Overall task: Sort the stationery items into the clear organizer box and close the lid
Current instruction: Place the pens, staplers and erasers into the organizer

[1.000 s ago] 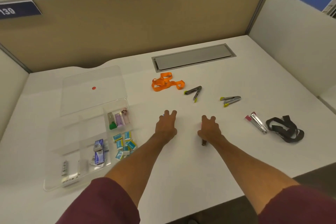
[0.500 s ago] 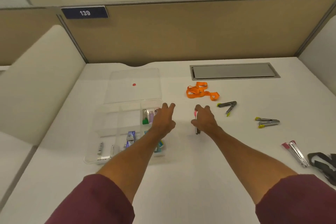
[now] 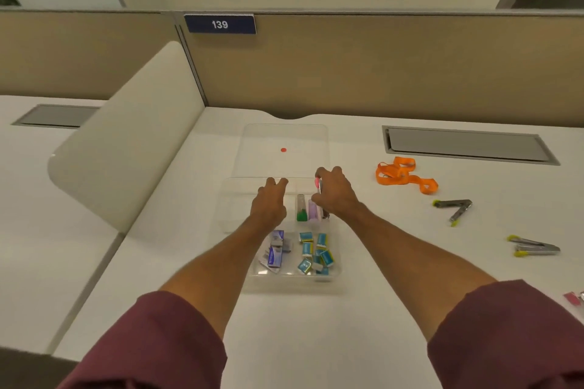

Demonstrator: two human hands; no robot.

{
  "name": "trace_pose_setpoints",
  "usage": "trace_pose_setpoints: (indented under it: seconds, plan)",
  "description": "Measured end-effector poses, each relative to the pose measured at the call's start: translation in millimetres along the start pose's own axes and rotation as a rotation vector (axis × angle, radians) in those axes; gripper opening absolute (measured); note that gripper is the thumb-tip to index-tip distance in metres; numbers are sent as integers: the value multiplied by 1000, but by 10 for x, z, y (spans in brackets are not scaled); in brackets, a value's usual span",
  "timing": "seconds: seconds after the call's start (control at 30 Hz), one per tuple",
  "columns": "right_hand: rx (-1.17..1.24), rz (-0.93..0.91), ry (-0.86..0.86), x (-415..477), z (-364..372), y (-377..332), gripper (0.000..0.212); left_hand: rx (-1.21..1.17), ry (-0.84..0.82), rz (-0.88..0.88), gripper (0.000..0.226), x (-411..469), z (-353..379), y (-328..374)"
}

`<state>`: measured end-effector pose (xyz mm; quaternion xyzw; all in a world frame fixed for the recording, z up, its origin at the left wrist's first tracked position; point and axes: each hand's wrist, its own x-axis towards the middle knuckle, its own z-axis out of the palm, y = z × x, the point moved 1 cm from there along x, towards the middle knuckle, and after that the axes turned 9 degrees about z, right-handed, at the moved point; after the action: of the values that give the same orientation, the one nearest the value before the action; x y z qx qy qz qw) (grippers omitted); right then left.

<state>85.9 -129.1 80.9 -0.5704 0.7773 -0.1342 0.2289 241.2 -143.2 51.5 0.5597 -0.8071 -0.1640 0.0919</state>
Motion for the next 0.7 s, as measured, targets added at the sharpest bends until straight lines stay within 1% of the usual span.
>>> trace_pose_setpoints:
  seconds: [0.23,0.4,0.47,0.53,0.57,0.63,0.7]
  plan:
    - [-19,-14,6,114,203,-268,36,30,-75,7,59,143,132,-195]
    - [-27,-13,-6,183,323,-371,44,74,-162,39,57,171,269,-293]
    - [-32,-12,-13,206,377,-400,45,74,-186,34,52,170,297,-329]
    - [-34,-16,-26,231,424,-428,46,90,-207,44,41,174,310,-355]
    - [-37,-17,-33,242,441,-442,46,103,-205,57,36,175,306,-357]
    - [-48,-16,-48,255,481,-480,48,129,-144,93,31,167,269,-364]
    - [-53,-18,-58,253,523,-526,50,165,-47,120,38,150,230,-408]
